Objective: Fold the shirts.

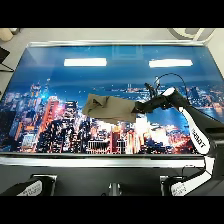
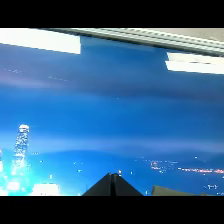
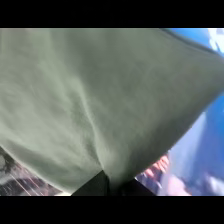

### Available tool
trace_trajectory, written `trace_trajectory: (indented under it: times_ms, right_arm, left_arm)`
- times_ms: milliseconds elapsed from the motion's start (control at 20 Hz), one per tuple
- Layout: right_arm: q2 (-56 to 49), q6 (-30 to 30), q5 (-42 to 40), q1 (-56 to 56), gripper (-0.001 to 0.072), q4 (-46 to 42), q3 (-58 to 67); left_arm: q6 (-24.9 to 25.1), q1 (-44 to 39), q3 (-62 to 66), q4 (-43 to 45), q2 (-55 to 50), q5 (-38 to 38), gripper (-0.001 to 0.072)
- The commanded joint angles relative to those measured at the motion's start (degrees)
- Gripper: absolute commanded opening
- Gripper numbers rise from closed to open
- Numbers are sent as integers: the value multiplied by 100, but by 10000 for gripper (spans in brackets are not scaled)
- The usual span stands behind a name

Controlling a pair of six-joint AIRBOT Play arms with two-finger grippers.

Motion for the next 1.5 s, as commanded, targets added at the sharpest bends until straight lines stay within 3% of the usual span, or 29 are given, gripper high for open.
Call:
trace_trajectory:
  times_ms: [0, 150, 450, 950, 1200, 1450]
  right_arm:
    - [76, -911, 490, -129, 14, 1038, 579]
    - [341, -623, 1547, -651, 14, 907, 1943]
    - [581, -68, 2229, -2352, 14, 146, 3215]
    - [581, 15, 3261, -4929, 16, -3534, 3187]
    - [811, 179, 3593, -5237, 15, -4979, 1923]
    - [1749, 903, 2435, -5235, 15, -4940, -487]
  left_arm:
    - [-66, -24, -2, -83, -13, 20, 25]
    - [-66, -118, -2, -87, -118, 22, 26]
    - [-66, -520, -2, -96, -295, 20, 25]
    - [-153, -855, -2, -98, -291, -197, 26]
    - [-155, -1134, -2, -96, -302, -192, 26]
    - [-170, -1185, -2, -94, -356, -195, 25]
